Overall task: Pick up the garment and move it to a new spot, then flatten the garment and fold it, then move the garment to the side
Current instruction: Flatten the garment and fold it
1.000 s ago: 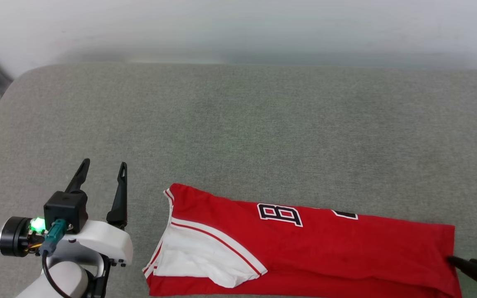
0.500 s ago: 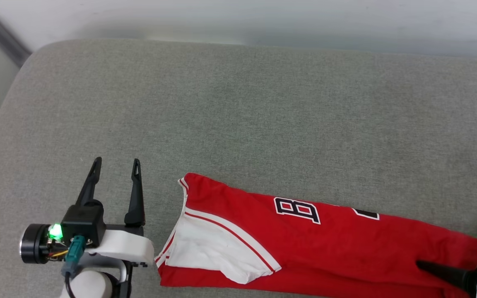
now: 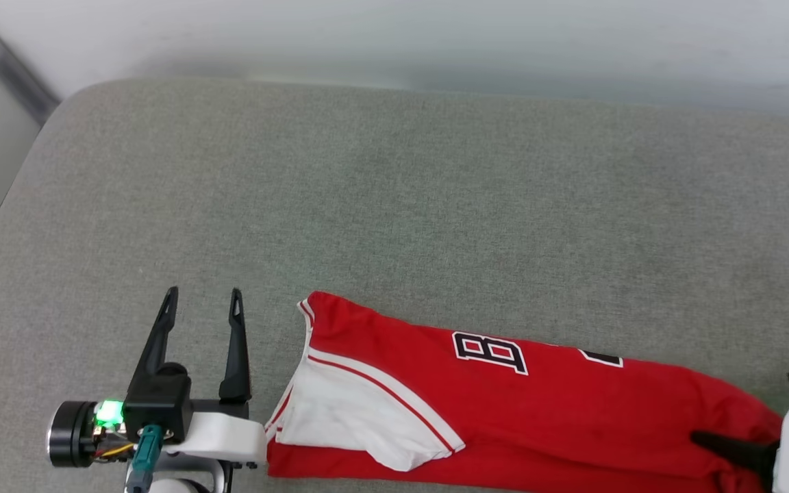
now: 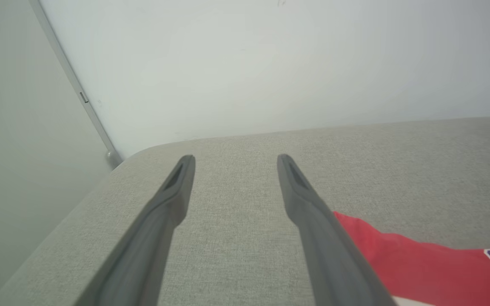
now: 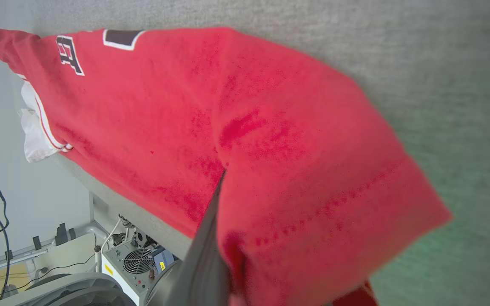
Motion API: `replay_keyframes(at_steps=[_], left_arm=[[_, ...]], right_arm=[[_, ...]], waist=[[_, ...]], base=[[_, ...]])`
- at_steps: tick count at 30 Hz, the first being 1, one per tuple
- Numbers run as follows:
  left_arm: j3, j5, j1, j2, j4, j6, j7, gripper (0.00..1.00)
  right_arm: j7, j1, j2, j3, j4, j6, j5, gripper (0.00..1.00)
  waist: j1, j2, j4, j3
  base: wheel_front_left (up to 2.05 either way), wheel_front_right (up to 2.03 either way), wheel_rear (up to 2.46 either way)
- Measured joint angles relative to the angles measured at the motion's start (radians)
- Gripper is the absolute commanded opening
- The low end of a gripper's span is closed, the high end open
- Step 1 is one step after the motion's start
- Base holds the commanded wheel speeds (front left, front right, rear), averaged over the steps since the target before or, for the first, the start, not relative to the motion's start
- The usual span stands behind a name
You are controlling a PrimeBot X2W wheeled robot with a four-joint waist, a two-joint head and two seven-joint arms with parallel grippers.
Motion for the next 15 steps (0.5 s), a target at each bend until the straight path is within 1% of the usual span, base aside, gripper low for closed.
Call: replay_keyframes(at_steps=[4,12,15], left_arm=[[0.039,0.031,0.032,-0.029,-0.006,-0.019,0.000,1.00],[0.095,0.078,0.104,-0.065,-0.012,-0.051,0.000,1.00],[0.112,0.090,0.127,-0.072,-0.008,-0.064,0.000,1.00]], right_arm=[[-0.022,-0.007,-0.039,-0.008,0.015,0.000,0.001,0.00],[-0.041,0.029,-0.163,-0.052,0.078,0.000,-0.023,0.00],[-0.030,0.047,-0.188,-0.059,0.088,-0.001,-0.027,0.00]], waist=[[0.0000,0.0000,-0.011,-0.024],[-0.0001,0.0000,-0.027,-0.080],[-0.0001,0.0000,-0.034,-0.098]], base=[[0.00,0.00,0.00],[0.00,0.00,0.00],[0.00,0.00,0.00]])
